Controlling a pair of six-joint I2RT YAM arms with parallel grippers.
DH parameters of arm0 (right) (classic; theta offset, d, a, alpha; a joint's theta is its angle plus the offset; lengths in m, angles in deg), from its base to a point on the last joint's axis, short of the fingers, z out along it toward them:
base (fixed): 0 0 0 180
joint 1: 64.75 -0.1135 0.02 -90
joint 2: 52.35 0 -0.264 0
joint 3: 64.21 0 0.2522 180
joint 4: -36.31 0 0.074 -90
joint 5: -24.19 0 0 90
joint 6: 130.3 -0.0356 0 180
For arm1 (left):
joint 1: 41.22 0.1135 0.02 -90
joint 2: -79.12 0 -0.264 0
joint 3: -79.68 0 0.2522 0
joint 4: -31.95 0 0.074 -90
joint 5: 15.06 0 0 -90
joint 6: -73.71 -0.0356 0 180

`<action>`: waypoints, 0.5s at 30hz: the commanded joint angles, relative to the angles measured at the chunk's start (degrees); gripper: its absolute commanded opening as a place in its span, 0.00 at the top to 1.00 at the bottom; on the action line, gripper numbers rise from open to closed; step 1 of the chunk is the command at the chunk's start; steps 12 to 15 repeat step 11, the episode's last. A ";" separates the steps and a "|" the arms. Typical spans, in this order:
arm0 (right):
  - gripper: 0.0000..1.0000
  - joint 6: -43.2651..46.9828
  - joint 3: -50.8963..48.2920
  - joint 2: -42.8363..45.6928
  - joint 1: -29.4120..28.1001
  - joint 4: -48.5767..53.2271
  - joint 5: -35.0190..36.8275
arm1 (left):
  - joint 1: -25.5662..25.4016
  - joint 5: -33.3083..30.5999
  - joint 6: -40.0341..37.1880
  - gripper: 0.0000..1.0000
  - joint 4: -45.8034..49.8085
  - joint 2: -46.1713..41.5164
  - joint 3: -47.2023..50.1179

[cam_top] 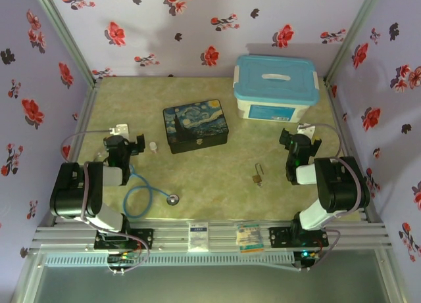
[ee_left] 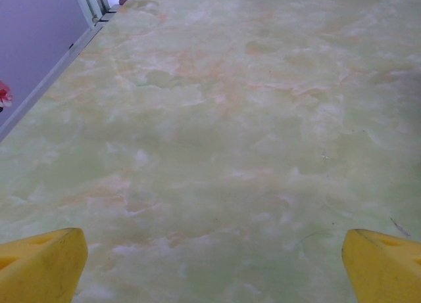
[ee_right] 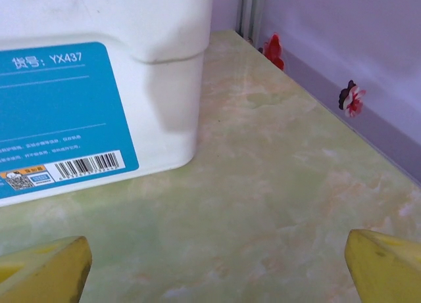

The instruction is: Unlock the padlock with the key

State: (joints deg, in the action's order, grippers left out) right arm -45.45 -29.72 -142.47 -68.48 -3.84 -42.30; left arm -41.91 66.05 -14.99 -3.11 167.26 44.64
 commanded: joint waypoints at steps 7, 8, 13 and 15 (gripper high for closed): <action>0.01 -1.66 1.31 0.20 0.71 2.06 -1.26 | 0.42 0.36 0.01 0.00 -2.24 0.38 -1.20; 0.01 -1.64 0.90 0.57 0.82 2.02 -1.60 | 0.50 0.36 -0.01 0.00 -2.29 0.41 -1.21; 0.01 -1.36 0.33 0.72 0.83 0.90 -1.56 | 0.44 0.36 0.01 0.00 -2.41 0.44 -1.14; 0.01 -1.36 0.33 0.72 0.83 0.90 -1.56 | 0.44 0.36 0.01 0.00 -2.41 0.44 -1.14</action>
